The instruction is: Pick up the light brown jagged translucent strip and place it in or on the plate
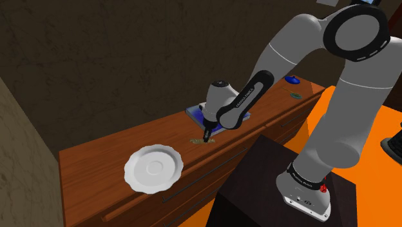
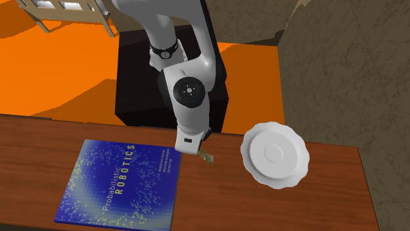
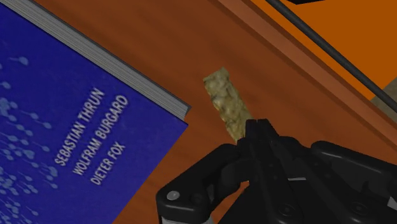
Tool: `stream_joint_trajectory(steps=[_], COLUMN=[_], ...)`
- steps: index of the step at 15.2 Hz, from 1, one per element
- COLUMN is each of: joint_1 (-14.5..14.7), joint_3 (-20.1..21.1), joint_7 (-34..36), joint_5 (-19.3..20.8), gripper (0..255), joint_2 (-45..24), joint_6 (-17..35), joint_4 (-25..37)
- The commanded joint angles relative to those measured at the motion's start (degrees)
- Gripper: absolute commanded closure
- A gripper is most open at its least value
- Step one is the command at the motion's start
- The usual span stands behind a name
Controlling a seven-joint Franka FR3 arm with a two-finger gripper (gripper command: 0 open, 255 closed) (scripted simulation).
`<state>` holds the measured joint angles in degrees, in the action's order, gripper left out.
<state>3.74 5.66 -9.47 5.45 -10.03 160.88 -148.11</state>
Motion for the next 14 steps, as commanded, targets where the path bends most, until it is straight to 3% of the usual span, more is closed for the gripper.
stream_joint_trajectory(steps=[1, 4, 5, 9, 14], joint_1=[0.0, 0.0, 0.0, -0.5, 0.1], joint_3=[0.0, 0.0, 0.0, 3.0, 1.8], joint_7=[0.0, 0.0, 0.0, -15.1, -13.5], joint_5=[0.0, 0.0, 0.0, 3.8, 6.0], gripper=[255, 255, 0, 0, 0], joint_2=[0.0, 0.0, 0.0, -1.1, -5.3], joint_6=[0.0, 0.0, 0.0, -5.8, -2.3], joint_4=[0.0, 0.0, 0.0, 6.9, 7.5])
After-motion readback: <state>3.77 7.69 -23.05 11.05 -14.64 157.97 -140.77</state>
